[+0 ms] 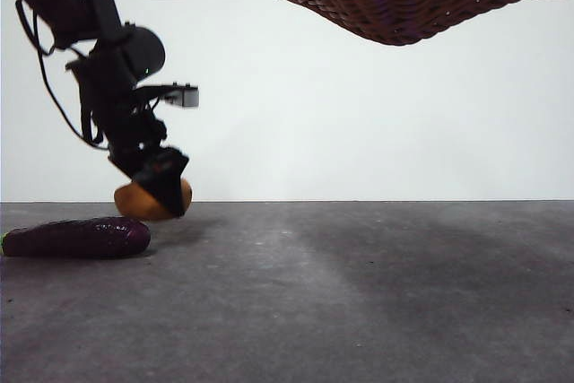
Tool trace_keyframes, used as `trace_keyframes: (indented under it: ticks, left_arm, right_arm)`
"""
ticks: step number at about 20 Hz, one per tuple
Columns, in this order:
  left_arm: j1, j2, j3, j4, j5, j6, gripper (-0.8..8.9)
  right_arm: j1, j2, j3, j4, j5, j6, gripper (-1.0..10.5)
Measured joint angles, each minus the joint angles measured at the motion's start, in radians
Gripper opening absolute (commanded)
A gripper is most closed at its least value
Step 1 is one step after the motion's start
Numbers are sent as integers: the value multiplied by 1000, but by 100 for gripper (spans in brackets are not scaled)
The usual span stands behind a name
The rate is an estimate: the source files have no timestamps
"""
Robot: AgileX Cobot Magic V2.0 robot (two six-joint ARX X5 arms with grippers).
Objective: Help me put the vegetables on the table into the basket
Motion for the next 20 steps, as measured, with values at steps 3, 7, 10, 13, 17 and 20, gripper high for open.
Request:
trace_keyframes:
  ticks: [3,7,10,13,17,20]
  left_arm:
    - [4,-40,50,-79,-2,-33,-5]
    - [19,-255,52,-84,19,-100,-5]
    - [33,-428,66,-165,117,-171,-4]
    - [17,-529,66,-319,127,-193,-4]
    - [-71,-643,28,-433,127,-203,-4]
    - [-195,-751,-55,-399,128,-264,-4]
  right_arm:
    - [0,2,0,-12,51,0,-12]
    - [-26,14,-39,-20,68,0,-12]
    - [-35,14,-127,37,69,12,-12]
    - [-44,15,-253,101,54,35,-12]
    - [-46,17,-403,230,-41,104,-12]
    - [-45,17,-459,287,-105,149,-12]
